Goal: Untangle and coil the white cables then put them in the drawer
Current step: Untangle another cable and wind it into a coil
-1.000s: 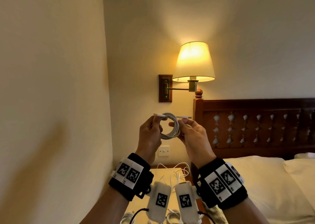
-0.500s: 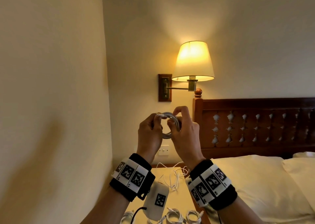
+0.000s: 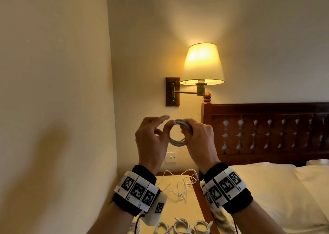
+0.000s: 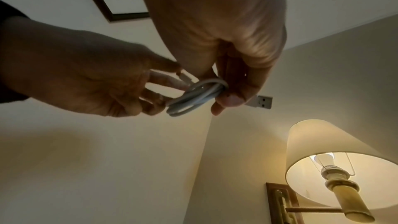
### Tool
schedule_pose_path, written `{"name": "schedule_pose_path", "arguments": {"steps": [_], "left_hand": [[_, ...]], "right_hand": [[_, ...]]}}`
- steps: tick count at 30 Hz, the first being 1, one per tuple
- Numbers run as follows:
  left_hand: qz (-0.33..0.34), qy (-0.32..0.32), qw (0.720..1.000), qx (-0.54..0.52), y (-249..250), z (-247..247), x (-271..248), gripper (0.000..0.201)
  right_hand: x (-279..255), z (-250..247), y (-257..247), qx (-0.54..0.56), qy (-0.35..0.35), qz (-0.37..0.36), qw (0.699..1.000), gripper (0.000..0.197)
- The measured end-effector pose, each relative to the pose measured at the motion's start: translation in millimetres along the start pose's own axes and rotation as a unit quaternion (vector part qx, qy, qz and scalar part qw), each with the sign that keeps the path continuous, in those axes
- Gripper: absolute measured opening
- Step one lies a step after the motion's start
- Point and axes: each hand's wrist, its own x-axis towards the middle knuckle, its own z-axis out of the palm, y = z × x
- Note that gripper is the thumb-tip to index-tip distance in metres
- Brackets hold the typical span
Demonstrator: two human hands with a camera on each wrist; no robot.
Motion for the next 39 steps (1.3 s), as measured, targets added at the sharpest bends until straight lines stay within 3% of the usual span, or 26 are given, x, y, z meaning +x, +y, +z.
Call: {"name": "schedule_pose_path", "arguments": {"steps": [5, 13, 18, 23, 26, 29, 36, 39], "left_hand": [[0.023, -0.052, 0.998, -0.01, -2.0, -2.8, 2.4, 0.023], [0.016, 0.005, 1.0, 0.002, -12.9, -11.0, 17.0, 0.018], [-0.024, 0.009, 0.999, -0.026, -26.1, -11.5, 11.7, 0.018], [-0.153, -0.083, 0.976, -0.134, -31.0, -13.4, 3.2, 0.011], [-0.216, -0.134, 0.95, -0.18, -32.3, -14.2, -11.7, 0.021], [-0.275, -0.161, 0.93, -0.185, -37.8, -12.3, -37.3, 0.035], [-0.439, -0.142, 0.857, -0.229, -75.4, 0.8, -103.7, 0.021], [-0.474, -0.11, 0.849, -0.206, -105.6, 3.6, -122.9, 0.015]], "right_hand": [[-3.1, 1.3, 6.7, -0.003, -0.008, 0.003, 1.0, 0.017], [0.4, 5.2, 7.4, -0.014, -0.054, 0.003, 0.998, 0.023], [-3.8, 1.7, 8.2, -0.133, -0.079, -0.001, 0.988, 0.033], [-10.5, 6.6, 21.4, -0.085, -0.116, 0.03, 0.989, 0.03], [-20.3, 17.0, 31.0, -0.064, -0.146, 0.067, 0.985, 0.03], [-39.4, 26.5, 36.1, 0.038, -0.16, 0.134, 0.977, 0.025], [-107.0, 39.3, 57.1, 0.097, -0.192, 0.223, 0.951, 0.016], [-144.0, 28.1, 63.3, 0.077, -0.217, 0.254, 0.939, 0.033]]}}
